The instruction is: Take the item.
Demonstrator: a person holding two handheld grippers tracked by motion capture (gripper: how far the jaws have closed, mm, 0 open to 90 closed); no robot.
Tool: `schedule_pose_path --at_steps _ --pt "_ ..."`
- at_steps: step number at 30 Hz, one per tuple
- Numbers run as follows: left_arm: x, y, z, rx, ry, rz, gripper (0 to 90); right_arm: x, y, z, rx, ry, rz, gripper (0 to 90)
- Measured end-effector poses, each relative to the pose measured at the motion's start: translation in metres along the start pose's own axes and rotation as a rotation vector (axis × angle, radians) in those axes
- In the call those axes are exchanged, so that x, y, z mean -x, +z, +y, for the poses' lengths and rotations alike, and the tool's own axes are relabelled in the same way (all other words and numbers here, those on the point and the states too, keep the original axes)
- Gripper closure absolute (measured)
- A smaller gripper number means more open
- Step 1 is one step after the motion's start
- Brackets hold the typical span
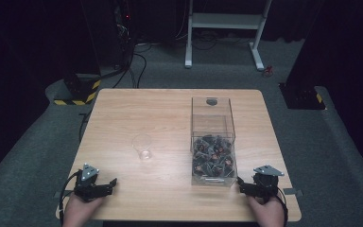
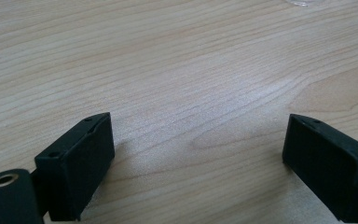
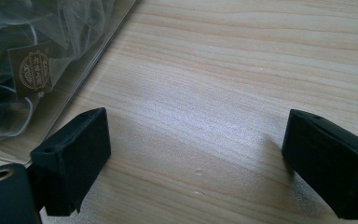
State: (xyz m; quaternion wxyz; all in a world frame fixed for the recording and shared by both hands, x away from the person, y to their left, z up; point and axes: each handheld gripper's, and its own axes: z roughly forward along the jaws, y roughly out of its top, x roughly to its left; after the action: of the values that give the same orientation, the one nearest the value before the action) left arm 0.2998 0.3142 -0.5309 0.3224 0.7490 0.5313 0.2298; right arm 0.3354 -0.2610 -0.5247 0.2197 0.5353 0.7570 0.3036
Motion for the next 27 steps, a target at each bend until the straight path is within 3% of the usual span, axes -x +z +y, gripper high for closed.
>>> schedule_pose_path --at_steps 27 --pt "0.0001 -0.0003 -0.0001 0.002 0.002 0.000 10.4 0.0000 0.0000 0.0000 0.000 0.000 0.000 7.6"
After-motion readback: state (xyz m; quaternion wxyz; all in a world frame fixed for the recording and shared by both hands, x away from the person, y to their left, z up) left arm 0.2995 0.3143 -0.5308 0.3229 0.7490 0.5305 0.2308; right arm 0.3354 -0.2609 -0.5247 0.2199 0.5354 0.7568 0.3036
